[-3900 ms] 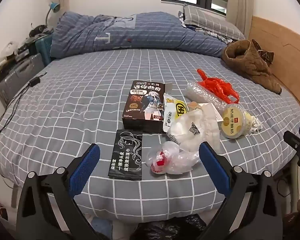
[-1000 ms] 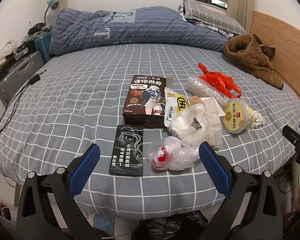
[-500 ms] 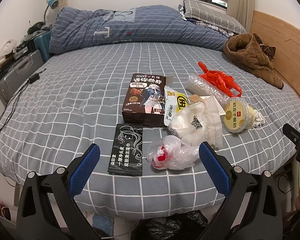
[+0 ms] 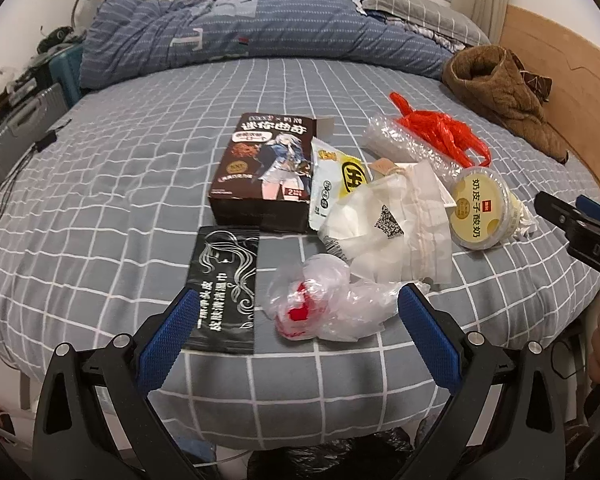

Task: Collect trash
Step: 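Grasp the clear red-print bag with left tool while right tool grasps yellow cup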

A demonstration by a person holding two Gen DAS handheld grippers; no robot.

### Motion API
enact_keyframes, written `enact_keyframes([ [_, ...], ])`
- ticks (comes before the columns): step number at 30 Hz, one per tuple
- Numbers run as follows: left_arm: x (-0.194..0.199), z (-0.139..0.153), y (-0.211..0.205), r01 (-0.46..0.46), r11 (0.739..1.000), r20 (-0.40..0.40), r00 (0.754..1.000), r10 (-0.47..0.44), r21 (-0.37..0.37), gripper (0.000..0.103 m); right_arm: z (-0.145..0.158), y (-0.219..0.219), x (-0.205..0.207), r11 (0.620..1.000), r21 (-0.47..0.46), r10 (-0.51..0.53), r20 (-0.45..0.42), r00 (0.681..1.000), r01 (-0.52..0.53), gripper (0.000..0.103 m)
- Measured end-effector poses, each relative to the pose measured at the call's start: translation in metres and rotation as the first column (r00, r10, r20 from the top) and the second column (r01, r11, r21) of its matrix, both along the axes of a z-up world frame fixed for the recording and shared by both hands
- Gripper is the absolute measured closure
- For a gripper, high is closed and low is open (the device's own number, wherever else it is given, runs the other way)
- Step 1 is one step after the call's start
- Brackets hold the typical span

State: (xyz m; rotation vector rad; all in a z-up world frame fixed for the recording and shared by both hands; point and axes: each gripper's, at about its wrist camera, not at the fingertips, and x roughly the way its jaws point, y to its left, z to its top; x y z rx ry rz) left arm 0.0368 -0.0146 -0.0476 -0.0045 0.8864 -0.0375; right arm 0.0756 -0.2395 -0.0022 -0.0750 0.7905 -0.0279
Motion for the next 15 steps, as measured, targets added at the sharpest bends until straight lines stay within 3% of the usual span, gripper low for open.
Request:
enact_keyframes([
  [9,0.016,-0.019,-0.009,-0.002,1.0,-0.042,0.999,0.002,0.0,0.007,-0.023,0.0,0.028,0.999,0.035,0.013,-0.051,0.999,-0.011,0.013],
  [15,0.024,-0.028,-0.017,0.015,1.0,-0.066,0.998,-0.016,-0.011,0.012,-0.04,-0.001,0.043,0.997,0.075,0.009,-0.101,0.995,-0.002,0.02],
])
